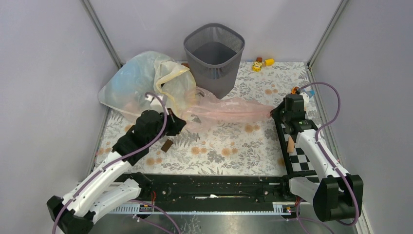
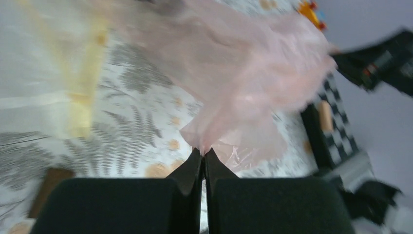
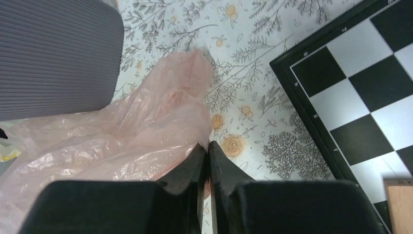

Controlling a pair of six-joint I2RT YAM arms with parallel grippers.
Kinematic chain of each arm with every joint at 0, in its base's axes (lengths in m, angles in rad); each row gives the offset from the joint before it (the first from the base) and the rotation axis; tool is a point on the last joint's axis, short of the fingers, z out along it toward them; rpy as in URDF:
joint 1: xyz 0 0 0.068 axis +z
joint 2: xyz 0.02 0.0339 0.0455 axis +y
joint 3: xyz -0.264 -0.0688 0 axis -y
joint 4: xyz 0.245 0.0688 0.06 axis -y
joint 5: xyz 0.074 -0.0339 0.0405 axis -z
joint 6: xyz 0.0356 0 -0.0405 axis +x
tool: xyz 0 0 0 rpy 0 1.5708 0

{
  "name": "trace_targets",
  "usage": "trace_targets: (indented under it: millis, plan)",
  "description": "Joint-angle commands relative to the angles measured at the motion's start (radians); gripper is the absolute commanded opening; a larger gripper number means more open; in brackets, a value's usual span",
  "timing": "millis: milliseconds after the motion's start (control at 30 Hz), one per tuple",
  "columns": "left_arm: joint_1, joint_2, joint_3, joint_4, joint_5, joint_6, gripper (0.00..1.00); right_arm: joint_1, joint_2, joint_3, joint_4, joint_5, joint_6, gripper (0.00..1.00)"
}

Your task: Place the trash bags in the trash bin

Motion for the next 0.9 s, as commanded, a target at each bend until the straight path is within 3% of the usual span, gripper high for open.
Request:
trace_targets:
  millis: [0, 167, 267, 400, 467, 533, 600, 667, 700, 867]
  plan:
    - [-0.020, 0.084, 0.093, 0.044, 0.400, 0.025, 0.00, -0.006, 0.008, 0.059, -0.011, 0.018, -0.081, 0.17]
    - [-0.221, 0.146, 0.158, 0.099, 0.400, -0.004, 0.00, -0.007, -0.004, 0.080, -0.024, -0.018, -0.105, 0.38]
    - [-0.363, 0.208, 0.230, 0.099, 0.368, 0.021, 0.00, -0.006, 0.001, 0.106, -0.048, -0.048, -0.112, 0.67]
    - [-0.523, 0.333, 0.317, 0.029, 0.331, 0.062, 0.00, -0.007, 0.010, 0.124, -0.073, -0.066, -0.114, 0.90]
    - [-0.594, 0.383, 0.342, -0.011, 0.287, 0.086, 0.03, -0.006, 0.009, 0.118, -0.075, -0.062, -0.116, 0.94]
    - [-0.657, 0.417, 0.347, -0.028, 0.249, 0.109, 0.29, -0.006, 0.011, 0.105, -0.075, -0.054, -0.117, 0.96]
    - [-0.708, 0.437, 0.343, -0.032, 0.226, 0.115, 0.67, -0.007, 0.016, 0.095, -0.073, -0.042, -0.124, 0.97]
    - [-0.741, 0.453, 0.347, -0.067, 0.199, 0.114, 0.94, -0.007, 0.023, 0.090, -0.073, -0.035, -0.133, 0.99]
    - [-0.745, 0.461, 0.357, -0.096, 0.186, 0.114, 0.98, -0.006, 0.027, 0.089, -0.074, -0.034, -0.139, 1.00]
    - [-0.747, 0.433, 0.485, -0.280, 0.059, 0.050, 0.99, -0.006, 0.006, 0.088, -0.090, 0.019, -0.163, 1.00]
